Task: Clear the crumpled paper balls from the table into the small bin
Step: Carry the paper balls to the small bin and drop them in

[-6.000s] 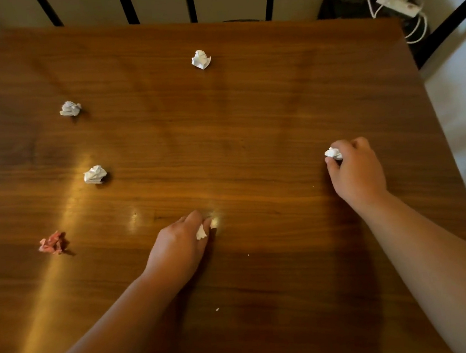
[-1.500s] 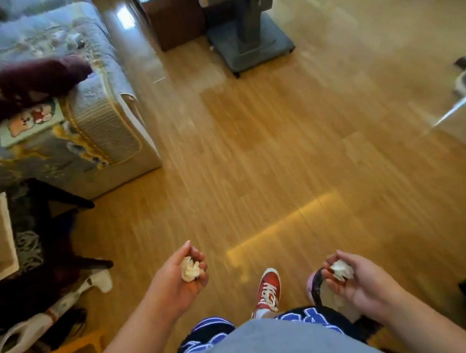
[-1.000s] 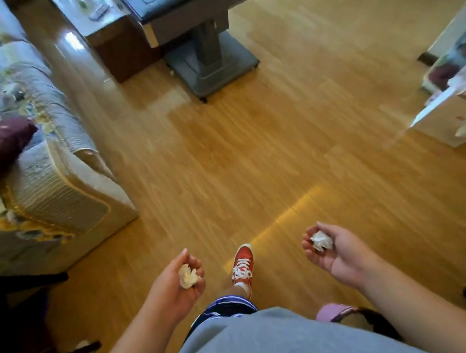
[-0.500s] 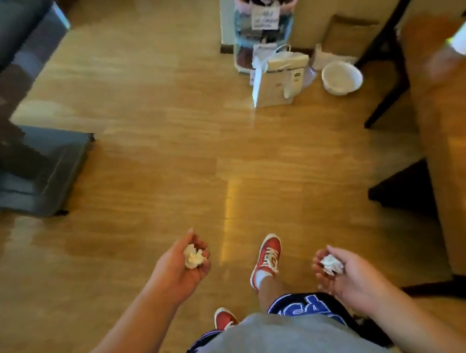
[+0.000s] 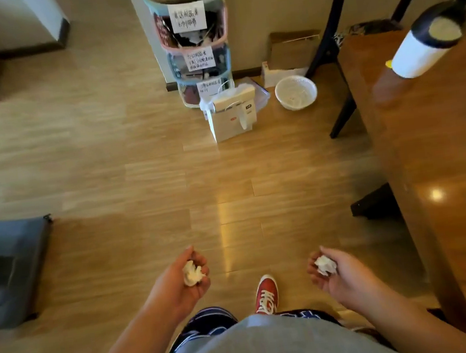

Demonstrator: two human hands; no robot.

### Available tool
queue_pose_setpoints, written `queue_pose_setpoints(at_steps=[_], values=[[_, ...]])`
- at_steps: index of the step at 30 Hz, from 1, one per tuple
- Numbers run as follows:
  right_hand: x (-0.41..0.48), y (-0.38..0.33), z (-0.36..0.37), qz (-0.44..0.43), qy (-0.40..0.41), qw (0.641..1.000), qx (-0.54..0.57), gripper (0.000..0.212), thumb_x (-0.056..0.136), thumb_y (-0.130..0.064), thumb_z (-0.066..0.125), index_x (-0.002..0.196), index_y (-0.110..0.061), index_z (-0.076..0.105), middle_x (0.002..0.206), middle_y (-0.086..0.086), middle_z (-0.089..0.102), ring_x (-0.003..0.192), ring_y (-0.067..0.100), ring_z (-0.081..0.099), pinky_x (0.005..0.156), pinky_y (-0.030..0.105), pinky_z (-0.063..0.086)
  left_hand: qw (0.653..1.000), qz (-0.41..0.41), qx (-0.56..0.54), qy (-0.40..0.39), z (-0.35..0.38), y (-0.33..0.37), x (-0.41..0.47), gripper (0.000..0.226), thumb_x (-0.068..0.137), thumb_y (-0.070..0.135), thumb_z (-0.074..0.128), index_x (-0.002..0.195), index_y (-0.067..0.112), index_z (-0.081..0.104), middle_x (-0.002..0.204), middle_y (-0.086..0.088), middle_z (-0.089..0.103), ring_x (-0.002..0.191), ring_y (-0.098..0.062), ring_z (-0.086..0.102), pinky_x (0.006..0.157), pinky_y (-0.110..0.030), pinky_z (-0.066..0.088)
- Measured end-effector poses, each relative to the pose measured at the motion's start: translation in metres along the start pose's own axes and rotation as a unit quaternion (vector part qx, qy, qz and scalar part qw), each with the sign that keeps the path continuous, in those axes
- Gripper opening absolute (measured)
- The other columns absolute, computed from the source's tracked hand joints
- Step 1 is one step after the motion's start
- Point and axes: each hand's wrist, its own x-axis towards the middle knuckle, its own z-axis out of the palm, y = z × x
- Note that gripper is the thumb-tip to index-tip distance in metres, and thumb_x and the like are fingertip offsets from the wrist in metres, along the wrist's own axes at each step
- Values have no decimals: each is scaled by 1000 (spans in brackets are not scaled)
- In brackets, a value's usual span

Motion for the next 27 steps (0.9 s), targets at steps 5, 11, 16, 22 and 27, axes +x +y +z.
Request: queue_pose_setpoints(at_steps=[5, 11, 16, 22, 27], values=[[31, -75, 64, -31, -43, 999, -5, 23, 95, -22, 52, 85, -5, 64, 70, 10, 67, 62, 21, 66, 51, 29, 55, 999, 4, 6, 35, 25, 51, 32, 27, 93, 26, 55, 69, 14, 56, 61, -2, 57, 49, -13, 53, 42, -21, 46], [70, -146, 124, -43, -58, 997, 24, 24, 96, -20, 49, 82, -5, 62, 63, 9, 67, 53, 18, 66, 44, 26, 55, 999, -11, 39, 23, 70, 125, 95, 28, 93, 26, 56, 67, 14, 56, 60, -2, 57, 48, -13, 53, 41, -22, 46], [90, -198, 128, -49, -11, 995, 89, 24, 96, -22, 51, 86, -5, 64, 68, 11, 68, 62, 21, 66, 53, 31, 55, 992, -40, 117, -13, 144, 201, 159, 28, 91, 27, 58, 66, 14, 58, 61, -2, 59, 48, -13, 54, 42, -21, 47], [81, -223, 82, -67, 59, 972, 219, 24, 96, -24, 51, 87, -5, 62, 77, 14, 64, 74, 25, 62, 69, 36, 50, 960, -78, 257, -83, 271, 235, 208, 32, 93, 27, 54, 65, 13, 57, 62, -1, 58, 47, -11, 53, 43, -20, 45], [71, -228, 29, -75, 113, 932, 335, 23, 95, -24, 51, 86, -5, 60, 73, 13, 63, 68, 24, 61, 59, 32, 54, 924, -109, 334, -151, 383, 217, 233, 26, 93, 26, 54, 70, 13, 58, 66, -2, 58, 53, -12, 52, 45, -20, 45]])
